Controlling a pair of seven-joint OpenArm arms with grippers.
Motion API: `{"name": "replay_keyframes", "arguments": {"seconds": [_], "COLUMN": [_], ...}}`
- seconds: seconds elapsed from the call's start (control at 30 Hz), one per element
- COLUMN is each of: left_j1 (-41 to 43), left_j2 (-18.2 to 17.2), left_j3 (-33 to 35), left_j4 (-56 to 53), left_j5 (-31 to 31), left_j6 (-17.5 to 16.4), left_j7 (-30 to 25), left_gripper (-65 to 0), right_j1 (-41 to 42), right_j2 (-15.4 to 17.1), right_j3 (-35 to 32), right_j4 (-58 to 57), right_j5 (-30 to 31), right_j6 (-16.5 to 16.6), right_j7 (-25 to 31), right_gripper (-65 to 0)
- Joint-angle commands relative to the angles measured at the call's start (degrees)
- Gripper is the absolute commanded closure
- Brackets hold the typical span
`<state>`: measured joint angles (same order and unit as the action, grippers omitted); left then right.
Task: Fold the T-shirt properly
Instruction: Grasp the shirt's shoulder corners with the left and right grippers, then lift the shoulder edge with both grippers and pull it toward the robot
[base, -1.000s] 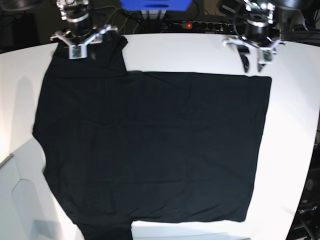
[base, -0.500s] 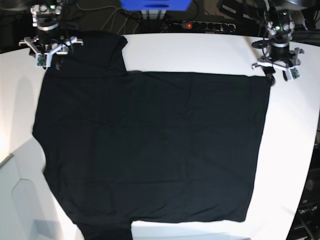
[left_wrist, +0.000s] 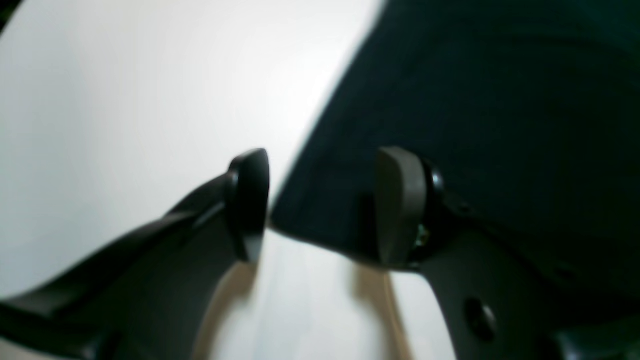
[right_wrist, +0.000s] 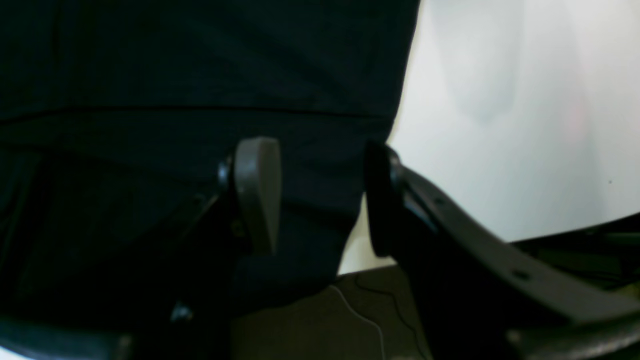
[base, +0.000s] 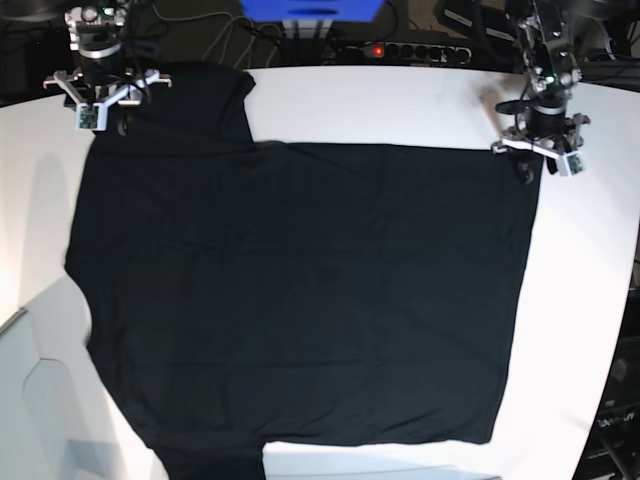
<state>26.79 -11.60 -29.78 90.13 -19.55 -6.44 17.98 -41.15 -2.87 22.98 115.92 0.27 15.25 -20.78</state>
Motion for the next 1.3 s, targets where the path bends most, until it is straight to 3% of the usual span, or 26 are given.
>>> {"name": "replay_keyframes", "arguments": {"seconds": [0.0, 0.6, 0.77, 1.0, 1.13, 1.27], "left_j1": [0.34, 0.42, 0.51, 0.6, 0.6, 0.6], "left_j2": [-0.84, -0.76, -0.76, -0.67, -0.67, -0.67], "left_j3": [-0.24, -0.33, -0.24, -0.15, -0.15, -0.15], "left_j4": [0.55, -4.54, -4.54, -4.54, -4.46, -4.46], "left_j5": [0.17, -0.01, -0.01, -0.01, -0.01, -0.01], "left_j6": [0.15, -0.29, -0.38, -0.46, -0.46, -0.46], "left_j7": [-0.97, -1.05, -1.05, -1.05, -1.05, -1.05], "left_gripper": [-32.7, -31.9, -16.3, 0.0, -0.2, -0.2], "right_j1": [-0.74, -1.1, -1.01, -0.57, 0.66, 2.86], "right_j2": [0.1, 0.1, 0.02, 0.1, 0.37, 0.37], "right_j3": [0.27, 0.27, 2.03, 4.05, 3.61, 3.96], "right_j4": [0.87, 0.87, 0.87, -0.01, -1.24, -3.43], "right_j5": [0.12, 0.12, 0.12, 0.12, 0.12, 0.12], "right_j6": [0.71, 0.71, 0.71, 0.71, 0.89, 4.05], "right_j7": [1.21, 1.21, 1.21, 0.78, -3.09, -6.96], "right_gripper": [-28.1, -28.1, -27.9, -28.1, -28.1, -28.1]}}
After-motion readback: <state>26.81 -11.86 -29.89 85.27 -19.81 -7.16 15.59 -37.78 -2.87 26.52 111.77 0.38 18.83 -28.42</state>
